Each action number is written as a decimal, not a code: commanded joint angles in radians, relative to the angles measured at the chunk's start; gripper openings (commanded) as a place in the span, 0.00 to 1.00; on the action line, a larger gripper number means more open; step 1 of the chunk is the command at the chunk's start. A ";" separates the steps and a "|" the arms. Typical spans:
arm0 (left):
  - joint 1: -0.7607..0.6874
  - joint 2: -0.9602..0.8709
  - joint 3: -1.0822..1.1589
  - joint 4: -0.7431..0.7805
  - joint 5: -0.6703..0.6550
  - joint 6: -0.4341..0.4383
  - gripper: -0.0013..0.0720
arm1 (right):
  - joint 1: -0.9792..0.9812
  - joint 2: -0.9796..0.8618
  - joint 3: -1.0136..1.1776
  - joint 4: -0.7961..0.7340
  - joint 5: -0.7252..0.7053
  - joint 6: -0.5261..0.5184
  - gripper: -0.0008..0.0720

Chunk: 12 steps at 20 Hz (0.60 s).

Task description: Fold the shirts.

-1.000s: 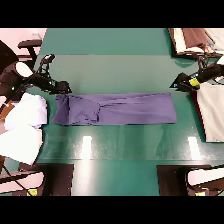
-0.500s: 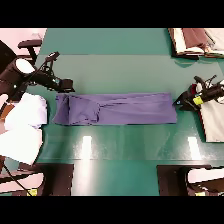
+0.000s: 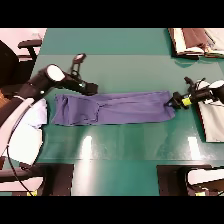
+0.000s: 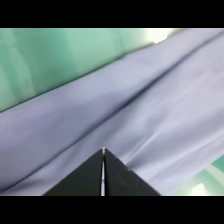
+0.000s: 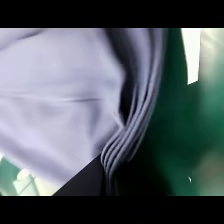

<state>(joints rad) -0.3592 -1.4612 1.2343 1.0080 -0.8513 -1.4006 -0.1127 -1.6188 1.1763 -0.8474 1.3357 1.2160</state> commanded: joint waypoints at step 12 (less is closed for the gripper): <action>-0.194 -0.256 0.118 -0.021 0.054 -0.014 0.05 | 0.280 0.223 0.512 0.040 0.087 0.182 0.03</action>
<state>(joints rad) -0.5461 -1.7020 1.3464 0.9878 -0.8021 -1.4147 0.1112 -1.4147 1.6070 -0.8246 1.4193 1.3602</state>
